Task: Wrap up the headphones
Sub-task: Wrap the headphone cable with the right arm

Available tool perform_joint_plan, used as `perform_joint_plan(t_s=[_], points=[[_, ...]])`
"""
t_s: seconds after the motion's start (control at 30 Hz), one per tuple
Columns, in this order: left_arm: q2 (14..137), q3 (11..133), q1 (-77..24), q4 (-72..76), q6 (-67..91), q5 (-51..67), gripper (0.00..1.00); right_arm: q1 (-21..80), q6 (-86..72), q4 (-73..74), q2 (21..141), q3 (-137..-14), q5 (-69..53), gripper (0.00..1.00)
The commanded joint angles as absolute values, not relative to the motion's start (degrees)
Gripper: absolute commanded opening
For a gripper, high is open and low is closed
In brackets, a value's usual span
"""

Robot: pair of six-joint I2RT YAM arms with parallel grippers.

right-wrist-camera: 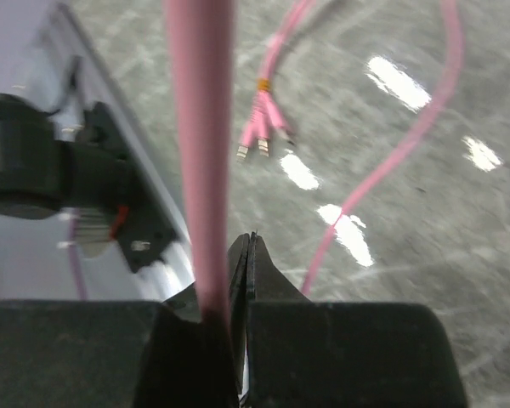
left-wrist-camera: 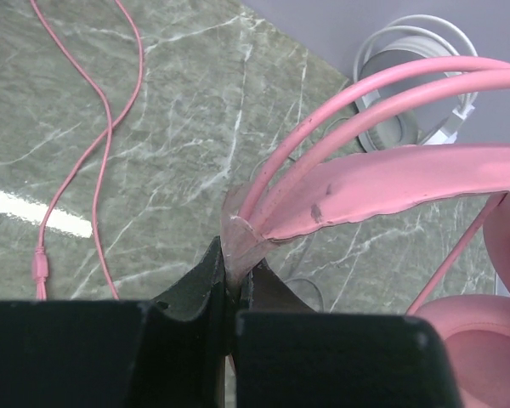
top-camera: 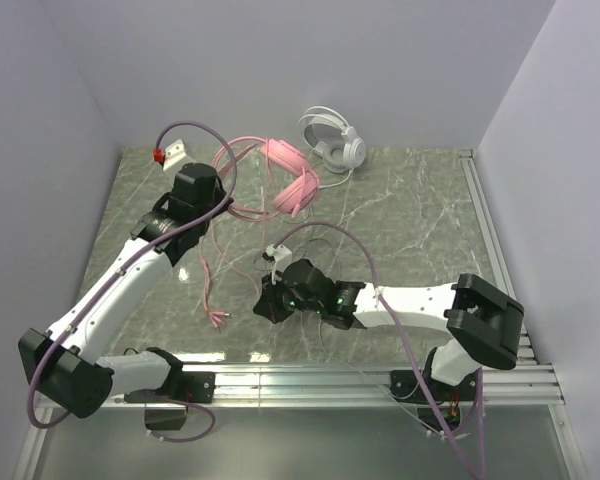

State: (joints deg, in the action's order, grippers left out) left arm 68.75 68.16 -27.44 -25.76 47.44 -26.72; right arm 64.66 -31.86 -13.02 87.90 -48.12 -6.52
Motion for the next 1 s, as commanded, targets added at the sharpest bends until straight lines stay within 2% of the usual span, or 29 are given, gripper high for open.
perform_joint_plan(t_s=[0.0, 0.2, 0.4, 0.6, 0.83, 0.97], points=[[68.8, 75.5, -26.9, -23.0, 52.8, -23.6, 0.01, 65.0, -30.2, -11.2, 88.2, -48.4, 2.0, 0.0], [66.9, 79.6, -26.9, -28.6, 55.5, -18.4, 0.0, 64.8, -31.0, -14.3, 87.8, -45.2, 6.0, 0.0], [65.7, 85.1, -26.7, -38.0, 60.0, -19.4, 0.01, 64.6, -31.6, -17.4, 87.9, -42.9, 8.3, 0.0], [63.1, 86.1, -26.4, -40.1, 61.0, -14.7, 0.0, 64.4, -32.6, -19.5, 88.2, -40.6, 11.2, 0.0], [60.5, 85.6, -26.2, -41.6, 58.6, -2.9, 0.01, 59.4, -34.9, -24.2, 87.3, -36.8, 7.1, 0.0], [57.1, 83.8, -26.2, -42.5, 58.6, -0.5, 0.01, 57.2, -35.2, -25.7, 86.5, -34.6, 6.0, 0.0]])
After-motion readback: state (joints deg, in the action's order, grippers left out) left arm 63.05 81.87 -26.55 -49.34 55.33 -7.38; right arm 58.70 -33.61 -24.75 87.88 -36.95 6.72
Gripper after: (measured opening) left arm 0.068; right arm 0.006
